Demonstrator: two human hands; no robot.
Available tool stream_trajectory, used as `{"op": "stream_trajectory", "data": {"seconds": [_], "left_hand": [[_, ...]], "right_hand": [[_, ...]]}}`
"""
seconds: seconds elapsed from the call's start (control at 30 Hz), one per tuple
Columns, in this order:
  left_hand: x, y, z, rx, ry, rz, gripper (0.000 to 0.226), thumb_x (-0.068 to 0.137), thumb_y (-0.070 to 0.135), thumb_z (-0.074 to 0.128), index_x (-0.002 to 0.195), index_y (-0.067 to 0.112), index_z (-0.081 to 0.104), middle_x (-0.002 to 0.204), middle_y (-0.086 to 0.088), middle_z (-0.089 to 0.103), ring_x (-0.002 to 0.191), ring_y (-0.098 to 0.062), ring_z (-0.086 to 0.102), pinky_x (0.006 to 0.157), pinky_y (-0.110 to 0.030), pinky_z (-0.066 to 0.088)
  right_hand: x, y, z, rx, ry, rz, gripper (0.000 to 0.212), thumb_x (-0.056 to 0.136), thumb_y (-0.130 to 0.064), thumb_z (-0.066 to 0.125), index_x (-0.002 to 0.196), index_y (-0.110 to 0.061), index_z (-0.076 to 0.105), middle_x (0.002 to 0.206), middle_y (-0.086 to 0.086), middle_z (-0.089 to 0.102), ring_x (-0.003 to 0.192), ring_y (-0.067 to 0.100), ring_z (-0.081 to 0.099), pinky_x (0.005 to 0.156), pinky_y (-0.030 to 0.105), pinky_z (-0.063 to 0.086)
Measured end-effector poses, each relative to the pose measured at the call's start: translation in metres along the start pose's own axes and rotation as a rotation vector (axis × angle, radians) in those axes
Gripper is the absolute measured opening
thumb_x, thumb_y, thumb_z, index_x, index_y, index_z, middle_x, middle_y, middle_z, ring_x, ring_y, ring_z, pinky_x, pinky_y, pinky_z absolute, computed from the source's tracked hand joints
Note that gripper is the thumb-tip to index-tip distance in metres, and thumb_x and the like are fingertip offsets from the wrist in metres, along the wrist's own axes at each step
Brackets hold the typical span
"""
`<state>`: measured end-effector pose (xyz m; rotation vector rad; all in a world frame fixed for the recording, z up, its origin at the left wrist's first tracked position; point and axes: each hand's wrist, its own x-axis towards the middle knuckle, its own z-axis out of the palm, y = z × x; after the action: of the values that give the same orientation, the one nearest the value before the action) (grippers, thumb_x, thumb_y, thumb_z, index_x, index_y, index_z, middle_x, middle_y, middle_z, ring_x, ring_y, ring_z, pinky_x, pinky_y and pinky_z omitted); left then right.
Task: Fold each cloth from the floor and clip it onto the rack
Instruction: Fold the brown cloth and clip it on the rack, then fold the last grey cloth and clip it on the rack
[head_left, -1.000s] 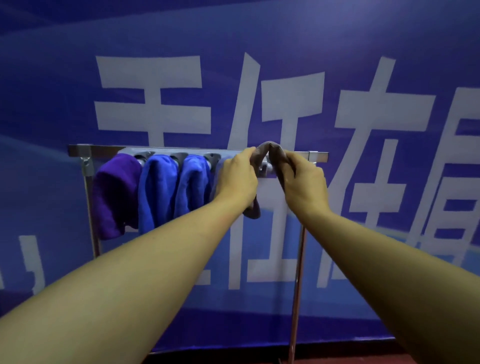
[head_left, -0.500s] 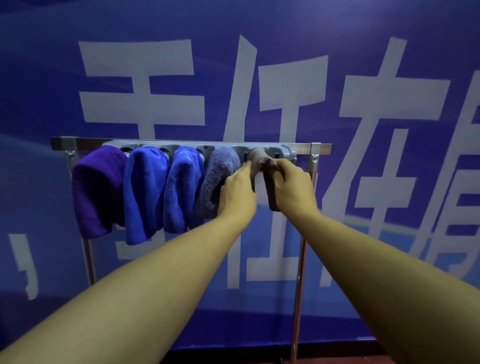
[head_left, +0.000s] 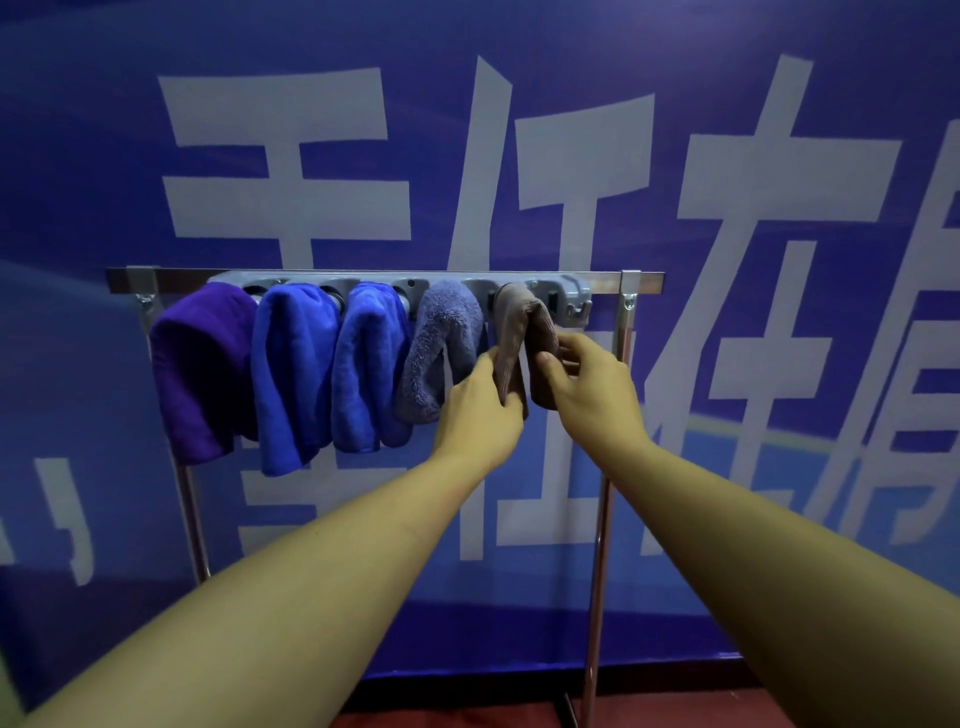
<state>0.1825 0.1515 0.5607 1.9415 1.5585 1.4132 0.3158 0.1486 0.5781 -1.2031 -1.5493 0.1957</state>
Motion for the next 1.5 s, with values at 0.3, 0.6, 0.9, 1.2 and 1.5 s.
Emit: {"op": "stream_trajectory", "data": {"seconds": [0.3,0.6,0.9,1.2,1.5], "left_hand": [[-0.046,-0.032,-0.005,-0.151,0.024,-0.090,0.046,0.097,0.034,0.057,0.141,0.033,0.046,0.132,0.009,0.062,0.112,-0.011,0.062,0.097,-0.041,0.053],[-0.159,-0.127,-0.009,-0.243,-0.040,-0.268,0.042,0.098,0.025,0.059,0.140,0.025,0.051,0.129,0.007,0.065,0.106,-0.009,0.065,0.085,-0.022,0.046],[-0.272,-0.281,0.001,-0.211,-0.073,-0.555,0.034,0.096,0.015,0.063,0.130,0.017,0.059,0.114,0.002,0.067,0.090,-0.013,0.065,0.079,-0.018,0.049],[-0.344,-0.449,0.086,0.001,-0.158,-0.933,0.031,0.094,0.015,0.064,0.124,0.011,0.062,0.106,-0.004,0.072,0.097,-0.022,0.065,0.090,-0.028,0.047],[-0.403,-0.561,0.170,0.199,-0.295,-1.053,0.043,0.087,0.027,0.074,0.126,0.013,0.061,0.124,-0.004,0.062,0.118,-0.026,0.059,0.099,-0.030,0.042]], "right_hand": [[-0.064,0.015,0.008,0.054,0.209,0.046,0.034,0.099,-0.035,0.059,0.131,-0.028,0.054,0.123,-0.013,0.056,0.111,0.003,0.053,0.084,0.017,0.043],[-0.189,0.053,0.067,0.018,-0.069,0.201,0.032,0.098,-0.039,0.060,0.127,-0.026,0.060,0.123,-0.012,0.063,0.109,0.006,0.061,0.094,0.038,0.052],[-0.318,0.119,0.150,-0.087,-0.313,0.414,0.030,0.094,-0.032,0.067,0.121,-0.023,0.064,0.116,-0.007,0.069,0.104,0.010,0.065,0.095,0.038,0.053],[-0.421,0.271,0.244,-0.205,-0.628,0.600,0.036,0.094,-0.035,0.065,0.127,-0.021,0.061,0.121,-0.002,0.065,0.106,0.018,0.065,0.089,0.037,0.054],[-0.486,0.392,0.333,-0.271,-0.804,0.782,0.051,0.090,-0.034,0.068,0.135,-0.014,0.054,0.128,0.011,0.064,0.122,0.032,0.056,0.097,0.039,0.047]]}}
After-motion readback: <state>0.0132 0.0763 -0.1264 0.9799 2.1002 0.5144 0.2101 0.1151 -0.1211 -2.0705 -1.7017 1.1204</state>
